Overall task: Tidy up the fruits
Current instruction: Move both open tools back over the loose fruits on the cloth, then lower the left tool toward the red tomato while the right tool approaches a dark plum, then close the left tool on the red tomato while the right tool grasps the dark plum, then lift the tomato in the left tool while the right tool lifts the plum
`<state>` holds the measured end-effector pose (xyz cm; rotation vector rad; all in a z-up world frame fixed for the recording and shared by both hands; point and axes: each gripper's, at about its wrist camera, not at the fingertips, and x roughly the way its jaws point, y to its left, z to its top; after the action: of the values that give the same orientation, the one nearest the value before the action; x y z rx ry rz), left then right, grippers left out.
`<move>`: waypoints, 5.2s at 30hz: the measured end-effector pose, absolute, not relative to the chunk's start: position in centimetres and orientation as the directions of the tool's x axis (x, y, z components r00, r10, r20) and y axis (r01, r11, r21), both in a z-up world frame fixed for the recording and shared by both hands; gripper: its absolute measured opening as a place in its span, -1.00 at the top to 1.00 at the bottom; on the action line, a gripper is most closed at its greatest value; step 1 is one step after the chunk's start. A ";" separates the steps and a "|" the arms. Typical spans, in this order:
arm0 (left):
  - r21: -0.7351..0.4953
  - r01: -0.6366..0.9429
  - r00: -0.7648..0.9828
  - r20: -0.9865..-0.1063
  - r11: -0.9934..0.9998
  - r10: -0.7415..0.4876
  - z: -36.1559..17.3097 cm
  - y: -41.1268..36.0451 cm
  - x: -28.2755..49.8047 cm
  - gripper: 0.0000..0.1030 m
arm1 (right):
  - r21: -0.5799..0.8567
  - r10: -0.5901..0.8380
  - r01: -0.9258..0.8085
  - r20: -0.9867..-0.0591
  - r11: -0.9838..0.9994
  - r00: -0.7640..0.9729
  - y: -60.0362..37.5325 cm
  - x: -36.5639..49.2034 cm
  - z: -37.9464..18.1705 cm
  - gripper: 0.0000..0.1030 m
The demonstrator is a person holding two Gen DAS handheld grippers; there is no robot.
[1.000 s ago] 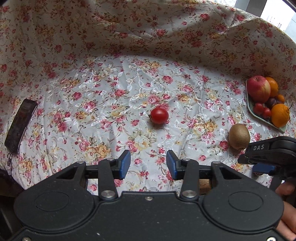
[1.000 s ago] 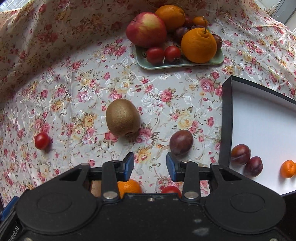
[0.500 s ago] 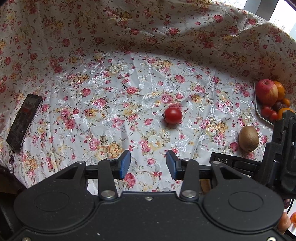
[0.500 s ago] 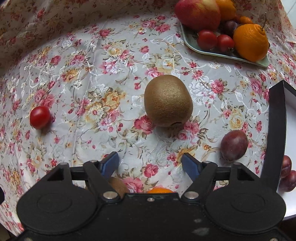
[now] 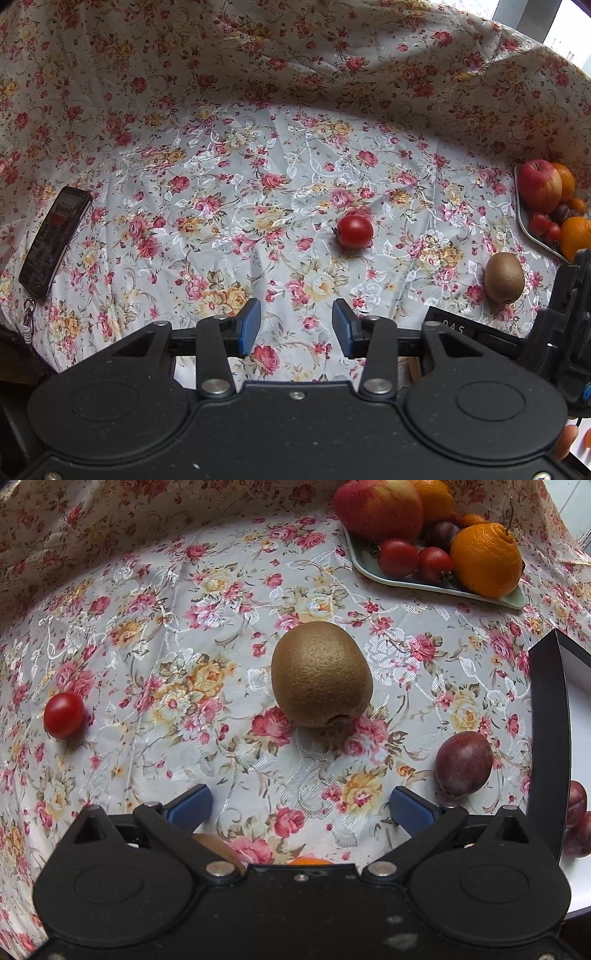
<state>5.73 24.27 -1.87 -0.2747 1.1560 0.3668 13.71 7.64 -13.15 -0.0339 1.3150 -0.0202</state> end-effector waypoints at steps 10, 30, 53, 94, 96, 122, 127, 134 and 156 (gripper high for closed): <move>-0.025 -0.410 0.352 -0.926 0.912 0.134 -2.1 24.3 6.0 0.00 | -0.056 -0.033 -0.053 -0.931 0.997 0.364 8.0 11.6 -13.0 -1.00; -0.044 -0.425 0.350 -0.929 0.904 0.118 -2.0 24.4 5.9 0.00 | -0.064 -0.008 -0.103 -0.884 0.993 0.468 7.9 10.4 -12.8 -1.00; -0.025 -0.409 0.345 -0.930 0.912 0.129 -2.2 24.1 6.0 0.00 | -0.024 0.036 -0.160 -0.931 0.987 0.364 9.8 12.1 -11.7 -0.44; -0.012 -0.442 0.335 -0.930 0.897 0.153 -3.3 27.7 12.4 -0.03 | 0.087 0.067 0.096 -0.979 0.992 0.193 -3.5 17.1 -8.2 0.07; -0.023 -0.444 0.323 -0.937 0.896 0.136 -4.1 27.9 13.2 -0.03 | 0.081 0.063 0.094 -0.982 0.992 0.178 -3.3 17.2 -8.7 0.07; 0.042 -0.336 0.229 -0.965 0.941 0.125 -11.0 23.6 19.6 -0.09 | 0.086 0.101 0.266 -0.994 0.960 -0.041 -4.5 20.5 -11.9 0.21; 0.067 -0.306 0.247 -0.958 0.950 0.146 -10.9 22.3 19.8 0.23 | 0.110 0.119 0.264 -0.993 0.958 -0.019 -5.8 20.4 -11.1 0.21; 0.080 -0.294 0.252 -0.955 0.952 0.158 -9.9 21.1 19.7 0.71 | 0.108 0.115 0.252 -0.993 0.962 -0.014 -6.6 19.8 -10.6 0.21; 0.013 -0.231 0.288 -0.954 0.973 0.082 -9.1 21.9 19.2 -0.13 | 0.131 0.101 0.220 -0.985 0.967 0.142 -5.2 19.7 -6.6 0.21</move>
<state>19.16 21.89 -9.07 -0.1364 1.2620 0.2099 19.71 -5.25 -6.61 0.2689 1.4309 -0.0868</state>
